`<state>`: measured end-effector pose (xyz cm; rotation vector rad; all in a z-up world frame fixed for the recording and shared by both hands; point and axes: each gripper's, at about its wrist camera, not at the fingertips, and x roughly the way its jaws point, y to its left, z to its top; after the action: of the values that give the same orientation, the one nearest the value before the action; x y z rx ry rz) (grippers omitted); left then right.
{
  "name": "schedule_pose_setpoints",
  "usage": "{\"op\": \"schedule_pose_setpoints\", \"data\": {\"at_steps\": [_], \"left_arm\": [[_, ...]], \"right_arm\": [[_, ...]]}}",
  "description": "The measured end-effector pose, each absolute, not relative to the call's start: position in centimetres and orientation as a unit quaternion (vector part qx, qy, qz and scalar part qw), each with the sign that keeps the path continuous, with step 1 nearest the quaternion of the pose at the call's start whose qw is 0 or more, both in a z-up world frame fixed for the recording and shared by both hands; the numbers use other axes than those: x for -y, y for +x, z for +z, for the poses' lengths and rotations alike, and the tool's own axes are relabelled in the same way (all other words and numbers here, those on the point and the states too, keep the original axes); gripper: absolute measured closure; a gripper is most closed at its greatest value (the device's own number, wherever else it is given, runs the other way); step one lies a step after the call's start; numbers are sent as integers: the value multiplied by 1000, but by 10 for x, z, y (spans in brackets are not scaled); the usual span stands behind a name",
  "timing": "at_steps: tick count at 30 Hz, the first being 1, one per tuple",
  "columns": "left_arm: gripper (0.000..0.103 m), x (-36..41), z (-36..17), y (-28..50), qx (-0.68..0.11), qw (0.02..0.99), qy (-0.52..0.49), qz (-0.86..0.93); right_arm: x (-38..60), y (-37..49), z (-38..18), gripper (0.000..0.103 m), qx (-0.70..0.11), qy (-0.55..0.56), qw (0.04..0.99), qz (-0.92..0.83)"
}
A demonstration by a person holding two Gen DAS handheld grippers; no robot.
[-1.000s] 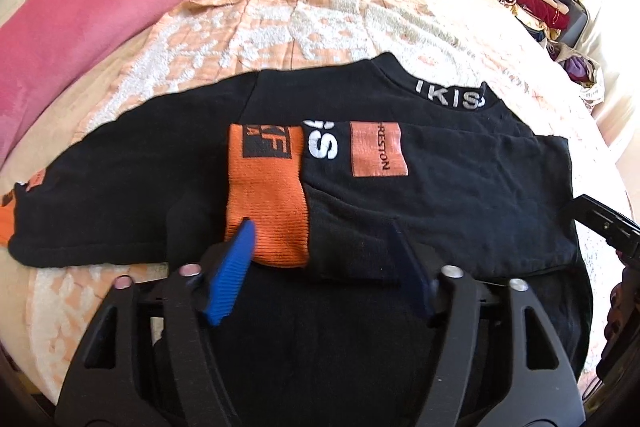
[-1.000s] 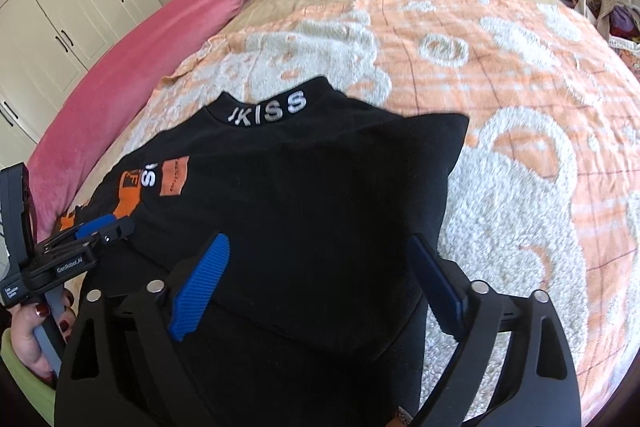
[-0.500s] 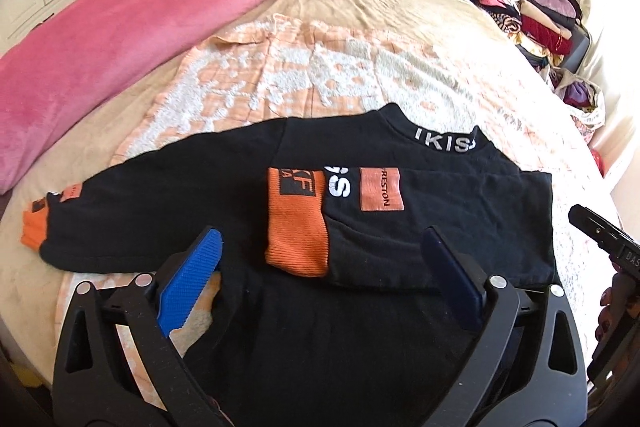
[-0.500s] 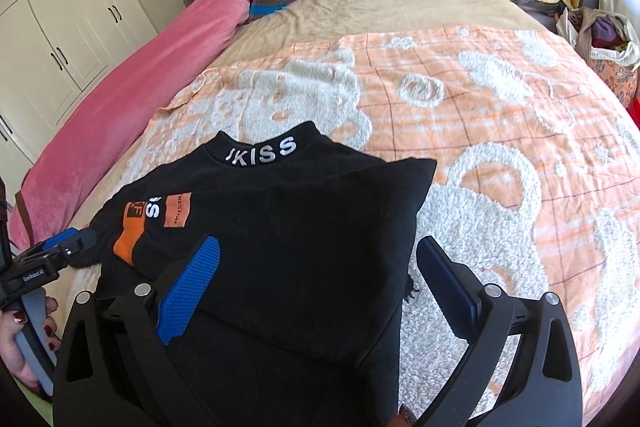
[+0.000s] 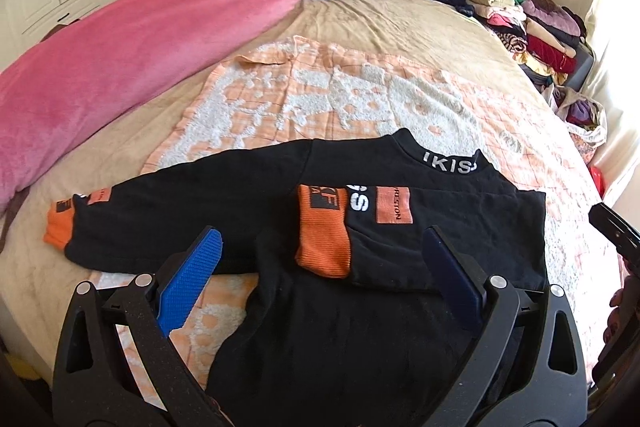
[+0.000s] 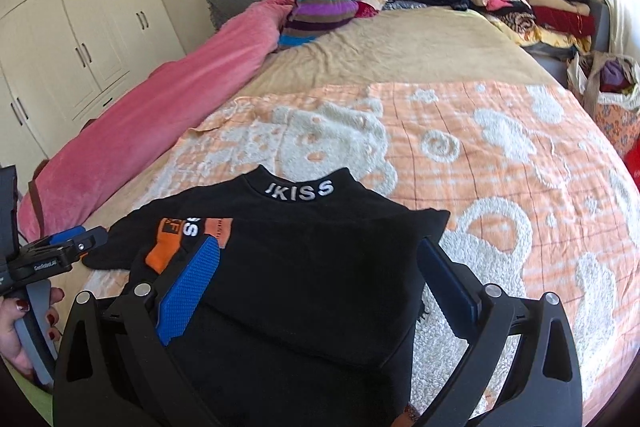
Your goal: Fold small clothes
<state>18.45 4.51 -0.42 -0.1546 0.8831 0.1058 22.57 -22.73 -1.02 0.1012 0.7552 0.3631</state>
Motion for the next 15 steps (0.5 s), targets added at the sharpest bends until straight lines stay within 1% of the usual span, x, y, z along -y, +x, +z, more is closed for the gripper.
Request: {"op": "schedule_pose_setpoints", "data": {"at_steps": [8, 15], "left_arm": [[10, -64, 2, 173, -417, 903, -85, 59], [10, -90, 1, 166, -417, 900, -97, 77]], "right_arm": [[204, 204, 19, 4, -335, 28, 915, 221], [183, 195, 21, 4, -334, 6, 909, 248]]}}
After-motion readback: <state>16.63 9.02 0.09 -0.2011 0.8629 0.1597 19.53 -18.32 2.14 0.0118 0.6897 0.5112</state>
